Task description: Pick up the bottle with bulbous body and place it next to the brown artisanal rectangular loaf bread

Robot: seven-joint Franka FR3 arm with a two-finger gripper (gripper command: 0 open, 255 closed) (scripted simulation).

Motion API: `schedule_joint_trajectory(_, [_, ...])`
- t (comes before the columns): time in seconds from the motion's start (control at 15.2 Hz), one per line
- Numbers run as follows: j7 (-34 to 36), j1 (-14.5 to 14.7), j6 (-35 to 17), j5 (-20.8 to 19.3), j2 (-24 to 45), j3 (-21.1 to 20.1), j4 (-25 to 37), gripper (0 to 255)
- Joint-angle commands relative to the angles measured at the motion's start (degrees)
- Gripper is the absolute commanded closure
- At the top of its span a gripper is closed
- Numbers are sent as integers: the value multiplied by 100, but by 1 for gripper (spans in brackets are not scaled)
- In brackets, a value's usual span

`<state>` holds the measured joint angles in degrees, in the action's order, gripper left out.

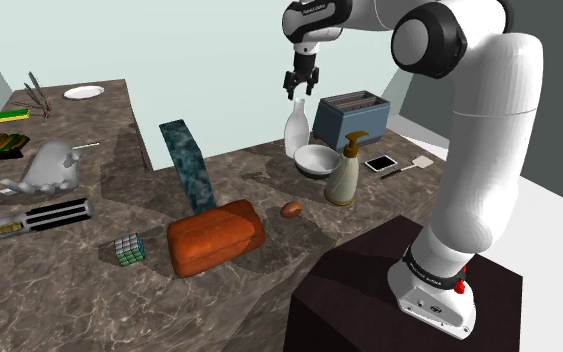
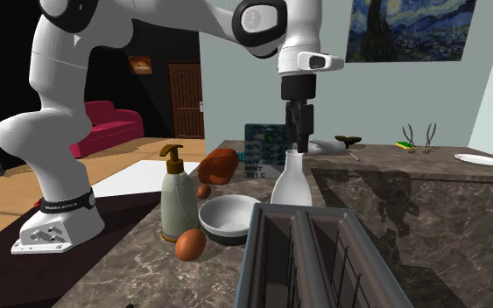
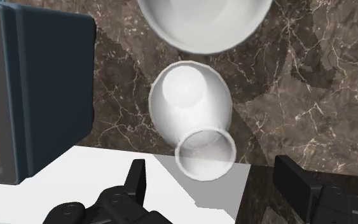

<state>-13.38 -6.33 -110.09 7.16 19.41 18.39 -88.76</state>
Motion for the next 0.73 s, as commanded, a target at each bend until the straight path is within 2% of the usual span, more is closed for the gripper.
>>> schedule_joint_trajectory(0.0, [-18,-17,-87,29,88,-6,1,0])
schedule_joint_trajectory(0.33, [-51,-18,-462,78,203,-28,-265,0])
schedule_joint_trajectory(0.66, [-51,-18,-462,78,203,-28,-265,0])
